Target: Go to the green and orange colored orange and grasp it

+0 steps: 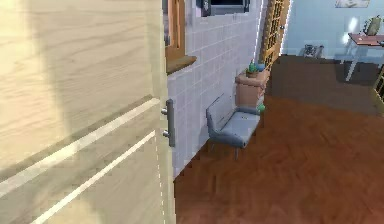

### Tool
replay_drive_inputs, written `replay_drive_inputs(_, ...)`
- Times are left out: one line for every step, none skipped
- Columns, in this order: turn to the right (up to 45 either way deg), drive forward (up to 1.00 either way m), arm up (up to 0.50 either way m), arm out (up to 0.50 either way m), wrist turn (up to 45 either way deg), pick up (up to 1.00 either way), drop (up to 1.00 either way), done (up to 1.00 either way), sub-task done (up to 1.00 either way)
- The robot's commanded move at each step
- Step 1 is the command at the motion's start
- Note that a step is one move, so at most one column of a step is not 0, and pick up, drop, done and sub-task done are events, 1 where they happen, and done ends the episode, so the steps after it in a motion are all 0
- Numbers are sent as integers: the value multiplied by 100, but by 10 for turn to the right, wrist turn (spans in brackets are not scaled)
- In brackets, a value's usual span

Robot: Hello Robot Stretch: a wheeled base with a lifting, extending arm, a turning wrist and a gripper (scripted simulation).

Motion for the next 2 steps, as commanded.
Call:
replay_drive_inputs(90,0,0,0,0,0,0,0,0)
replay_drive_inputs(0,15,0,0,0,0,0,0,0)
